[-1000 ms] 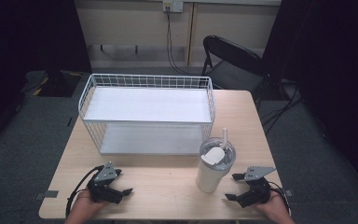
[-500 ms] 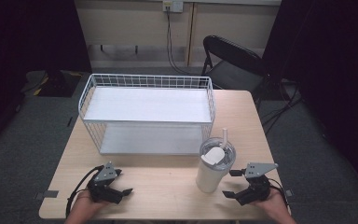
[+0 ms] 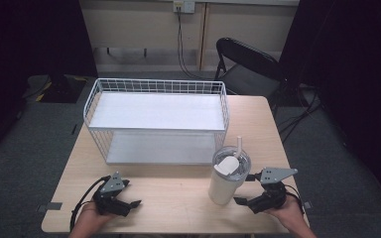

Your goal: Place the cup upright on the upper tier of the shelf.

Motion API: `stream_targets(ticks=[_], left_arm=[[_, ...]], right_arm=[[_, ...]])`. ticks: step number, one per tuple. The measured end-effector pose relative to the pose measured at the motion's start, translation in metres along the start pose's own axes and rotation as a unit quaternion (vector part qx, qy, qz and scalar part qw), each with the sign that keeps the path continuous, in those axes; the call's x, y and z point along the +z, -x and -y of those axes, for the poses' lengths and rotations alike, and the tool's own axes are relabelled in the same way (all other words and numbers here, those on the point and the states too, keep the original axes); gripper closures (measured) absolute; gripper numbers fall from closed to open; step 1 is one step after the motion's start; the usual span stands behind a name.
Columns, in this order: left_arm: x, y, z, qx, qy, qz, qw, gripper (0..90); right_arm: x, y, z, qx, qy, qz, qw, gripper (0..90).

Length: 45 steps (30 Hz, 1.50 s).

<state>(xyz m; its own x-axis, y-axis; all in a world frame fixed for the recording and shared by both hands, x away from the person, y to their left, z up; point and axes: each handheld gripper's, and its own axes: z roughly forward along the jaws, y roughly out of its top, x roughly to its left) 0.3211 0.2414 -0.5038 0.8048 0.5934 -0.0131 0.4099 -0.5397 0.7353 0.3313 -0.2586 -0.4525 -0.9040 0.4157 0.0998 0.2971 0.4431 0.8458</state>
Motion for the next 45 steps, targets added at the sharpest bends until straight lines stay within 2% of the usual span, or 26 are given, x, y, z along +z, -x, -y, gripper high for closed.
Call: stream_targets(ticks=[4, 15, 26, 38, 45], left_arm=[[0.000, 0.000, 0.000, 0.000, 0.000, 0.000, 1.0000, 13.8], [0.000, 0.000, 0.000, 0.000, 0.000, 0.000, 1.0000, 13.8], [0.000, 0.000, 0.000, 0.000, 0.000, 0.000, 1.0000, 13.8], [0.000, 0.000, 0.000, 0.000, 0.000, 0.000, 1.0000, 13.8], [0.000, 0.000, 0.000, 0.000, 0.000, 0.000, 1.0000, 13.8]], right_arm=[[0.003, -0.002, -0.004, 0.005, 0.003, -0.007, 1.0000, 14.3], [0.007, -0.002, -0.012, -0.001, 0.008, 0.002, 1.0000, 14.3], [0.010, 0.000, -0.013, 0.012, 0.034, -0.009, 0.9993, 13.1], [0.016, -0.001, -0.015, 0.003, 0.048, -0.004, 0.9989, 11.8], [0.023, -0.003, -0.014, -0.018, 0.048, 0.007, 0.9986, 10.5]])
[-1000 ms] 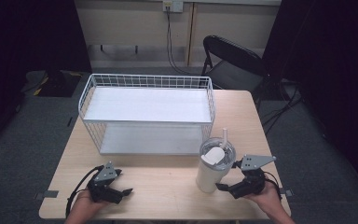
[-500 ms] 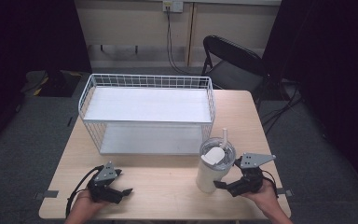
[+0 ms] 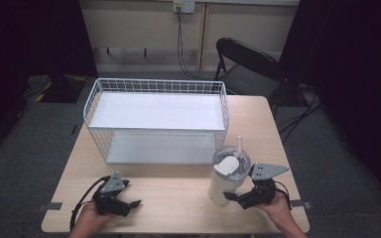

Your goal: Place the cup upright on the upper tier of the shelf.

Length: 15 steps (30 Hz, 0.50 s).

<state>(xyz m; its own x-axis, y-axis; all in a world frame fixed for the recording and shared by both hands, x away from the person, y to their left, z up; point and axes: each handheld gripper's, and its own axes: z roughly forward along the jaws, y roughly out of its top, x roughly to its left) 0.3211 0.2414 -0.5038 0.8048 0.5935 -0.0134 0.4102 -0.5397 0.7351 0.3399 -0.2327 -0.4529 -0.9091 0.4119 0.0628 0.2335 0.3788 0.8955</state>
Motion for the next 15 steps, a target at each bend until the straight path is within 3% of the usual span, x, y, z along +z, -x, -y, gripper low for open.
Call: stream_targets(ticks=[3, 15], left_arm=[[0.0000, 0.0000, 0.0000, 0.000, 0.000, 0.000, 1.0000, 13.8], [0.0000, -0.0001, 0.0000, 0.000, 0.000, 0.000, 1.0000, 13.8]], right_arm=[[0.0030, -0.0014, -0.0002, -0.012, -0.002, 0.008, 0.9999, 10.0], [0.0105, 0.0004, 0.0030, -0.004, 0.023, 0.002, 0.9997, 8.4]])
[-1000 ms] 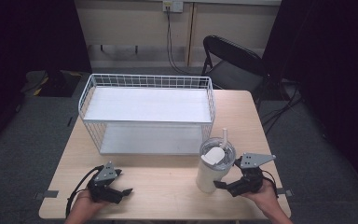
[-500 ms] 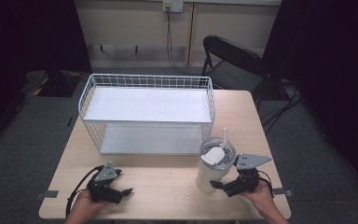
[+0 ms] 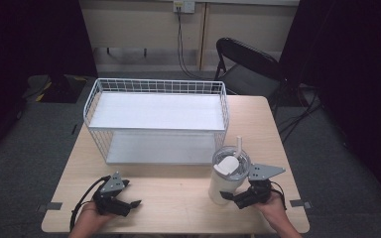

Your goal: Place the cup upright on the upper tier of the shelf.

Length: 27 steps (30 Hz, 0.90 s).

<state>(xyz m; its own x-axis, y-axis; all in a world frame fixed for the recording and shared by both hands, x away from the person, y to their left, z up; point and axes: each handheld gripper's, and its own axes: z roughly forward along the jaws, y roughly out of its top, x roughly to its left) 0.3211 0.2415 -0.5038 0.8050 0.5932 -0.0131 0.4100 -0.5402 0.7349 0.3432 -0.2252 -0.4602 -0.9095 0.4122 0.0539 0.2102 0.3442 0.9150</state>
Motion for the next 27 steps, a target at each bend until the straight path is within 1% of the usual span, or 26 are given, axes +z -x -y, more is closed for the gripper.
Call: stream_targets(ticks=[3, 6, 8, 10, 13, 15, 16, 18, 19, 22, 24, 27], left_arm=[[0.000, 0.000, 0.000, 0.000, 0.000, 0.000, 1.0000, 13.8], [0.000, 0.000, 0.000, 0.000, 0.000, 0.000, 1.0000, 13.8], [0.000, 0.000, 0.000, 0.000, 0.000, 0.000, 1.0000, 13.8], [0.000, 0.000, 0.000, 0.000, 0.000, 0.000, 1.0000, 13.8], [0.000, 0.000, 0.000, 0.000, 0.000, 0.000, 1.0000, 13.8], [0.000, 0.000, 0.000, 0.000, 0.000, 0.000, 1.0000, 13.8], [0.000, 0.000, 0.000, 0.000, 0.000, 0.000, 1.0000, 13.8], [0.000, 0.000, 0.000, 0.000, 0.000, 0.000, 1.0000, 13.8], [0.000, 0.000, 0.000, 0.000, 0.000, 0.000, 1.0000, 13.8], [0.000, 0.000, 0.000, 0.000, 0.000, 0.000, 1.0000, 13.8], [0.000, 0.000, 0.000, 0.000, 0.000, 0.000, 1.0000, 13.8], [0.000, 0.000, 0.000, 0.000, 0.000, 0.000, 1.0000, 13.8]], right_arm=[[0.002, 0.001, 0.003, -0.002, 0.015, -0.002, 0.9999, 8.1], [0.004, 0.001, 0.004, -0.005, 0.024, -0.002, 0.9997, 8.0], [0.006, 0.000, 0.004, -0.017, 0.026, 0.001, 0.9995, 8.1], [0.008, -0.001, 0.004, -0.019, 0.031, 0.004, 0.9993, 8.1], [0.010, 0.000, 0.005, -0.020, 0.041, 0.003, 0.9989, 8.1], [0.012, -0.001, 0.005, -0.016, 0.049, 0.005, 0.9987, 8.1], [0.013, -0.002, 0.006, -0.015, 0.051, 0.007, 0.9986, 8.2], [0.015, -0.004, 0.008, -0.021, 0.064, 0.017, 0.9976, 8.4], [0.015, -0.005, 0.009, -0.019, 0.070, 0.021, 0.9972, 8.6], [0.019, -0.008, 0.008, -0.001, 0.079, 0.035, 0.9962, 9.4], [0.021, -0.010, 0.007, 0.002, 0.082, 0.043, 0.9957, 9.6], [0.021, -0.012, 0.004, 0.005, 0.075, 0.048, 0.9960, 9.8]])
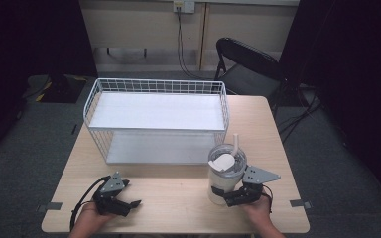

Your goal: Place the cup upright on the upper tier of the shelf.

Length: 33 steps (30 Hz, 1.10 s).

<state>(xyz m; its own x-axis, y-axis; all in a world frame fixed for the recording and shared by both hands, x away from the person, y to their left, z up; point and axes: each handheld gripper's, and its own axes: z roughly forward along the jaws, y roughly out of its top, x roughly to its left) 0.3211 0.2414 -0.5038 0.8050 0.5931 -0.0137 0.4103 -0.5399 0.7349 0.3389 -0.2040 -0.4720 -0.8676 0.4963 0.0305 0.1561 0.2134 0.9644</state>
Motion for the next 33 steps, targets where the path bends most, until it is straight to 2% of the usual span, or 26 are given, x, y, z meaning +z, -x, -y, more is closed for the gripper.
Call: stream_targets(ticks=[3, 6, 11, 17, 28, 33], left_arm=[[0.000, 0.000, 0.000, 0.000, 0.000, 0.000, 1.0000, 13.8], [0.000, 0.000, 0.000, 0.000, 0.000, 0.000, 1.0000, 13.8], [0.000, 0.000, 0.000, 0.000, 0.000, 0.000, 1.0000, 13.8], [0.000, 0.000, 0.000, 0.000, 0.000, 0.000, 1.0000, 13.8], [0.000, 0.000, 0.000, 0.000, 0.000, 0.000, 1.0000, 13.8], [0.000, 0.000, 0.000, 0.000, 0.000, 0.000, 1.0000, 13.8]], right_arm=[[0.000, 0.000, -0.002, -0.002, -0.005, -0.003, 1.0000, 9.9], [0.000, 0.001, -0.004, 0.010, -0.005, -0.017, 0.9998, 9.9], [-0.001, -0.002, -0.013, -0.001, -0.008, -0.028, 0.9996, 10.0], [0.000, -0.004, -0.027, 0.005, 0.007, -0.041, 0.9991, 10.0], [-0.001, 0.000, -0.060, 0.009, 0.035, -0.046, 0.9983, 10.0], [0.001, 0.002, -0.072, 0.002, 0.033, -0.047, 0.9984, 10.0]])
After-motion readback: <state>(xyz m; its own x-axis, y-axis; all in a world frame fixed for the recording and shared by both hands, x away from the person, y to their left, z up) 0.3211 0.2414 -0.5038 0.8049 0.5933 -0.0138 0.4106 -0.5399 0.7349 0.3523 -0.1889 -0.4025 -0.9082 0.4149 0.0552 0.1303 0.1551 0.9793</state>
